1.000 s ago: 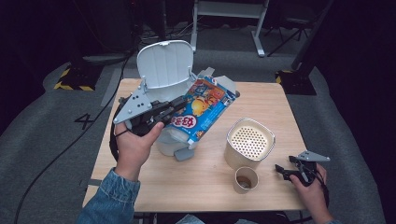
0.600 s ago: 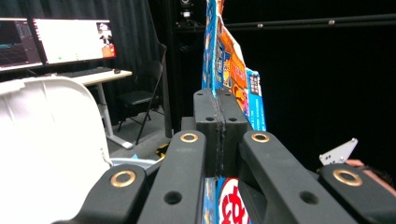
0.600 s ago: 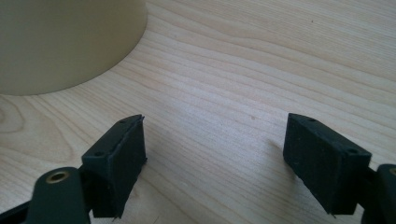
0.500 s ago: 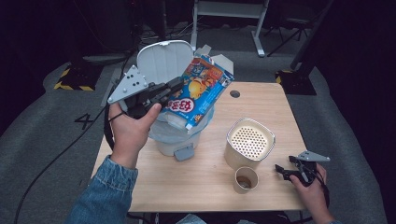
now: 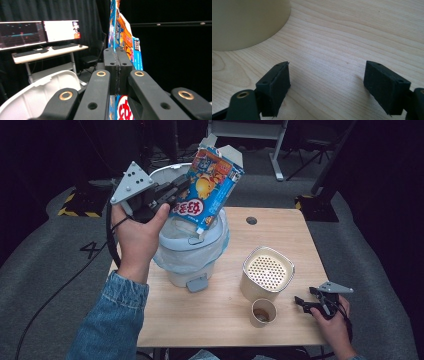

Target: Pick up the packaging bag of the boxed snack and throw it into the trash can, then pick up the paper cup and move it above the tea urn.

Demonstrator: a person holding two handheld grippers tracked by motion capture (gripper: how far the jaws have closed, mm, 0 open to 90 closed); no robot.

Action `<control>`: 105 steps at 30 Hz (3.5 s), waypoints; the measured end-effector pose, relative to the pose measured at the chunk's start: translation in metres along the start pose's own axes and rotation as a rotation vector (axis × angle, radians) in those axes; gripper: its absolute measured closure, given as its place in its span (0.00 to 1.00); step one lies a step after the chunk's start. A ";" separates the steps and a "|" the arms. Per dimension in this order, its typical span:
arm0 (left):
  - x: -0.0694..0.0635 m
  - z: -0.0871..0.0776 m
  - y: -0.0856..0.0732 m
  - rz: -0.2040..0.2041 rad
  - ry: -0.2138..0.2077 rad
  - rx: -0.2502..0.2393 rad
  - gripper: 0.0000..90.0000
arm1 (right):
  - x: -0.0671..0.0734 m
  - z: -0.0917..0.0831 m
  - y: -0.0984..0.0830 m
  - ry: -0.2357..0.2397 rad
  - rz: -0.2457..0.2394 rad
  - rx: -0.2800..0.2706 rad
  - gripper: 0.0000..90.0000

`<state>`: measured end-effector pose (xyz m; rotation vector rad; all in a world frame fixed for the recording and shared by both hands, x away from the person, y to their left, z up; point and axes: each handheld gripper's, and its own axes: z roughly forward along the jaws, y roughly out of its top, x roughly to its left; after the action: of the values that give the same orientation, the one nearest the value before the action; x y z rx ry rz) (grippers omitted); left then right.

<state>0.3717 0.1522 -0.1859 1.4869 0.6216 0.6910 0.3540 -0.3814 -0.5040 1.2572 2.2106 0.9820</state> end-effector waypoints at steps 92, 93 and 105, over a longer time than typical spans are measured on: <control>0.012 0.000 -0.052 -0.029 -0.089 0.235 0.49 | 0.000 0.000 0.000 -0.001 0.002 0.002 0.23; 0.011 -0.004 -0.052 -0.021 -0.104 0.239 0.48 | 0.000 0.000 0.000 -0.001 0.002 0.002 0.23; -0.006 -0.047 -0.077 0.010 -0.207 0.278 0.44 | 0.002 -0.006 0.003 0.027 -0.009 0.019 0.26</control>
<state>0.3352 0.1814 -0.2636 1.7936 0.5673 0.4623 0.3512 -0.3812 -0.4982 1.2477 2.2494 0.9825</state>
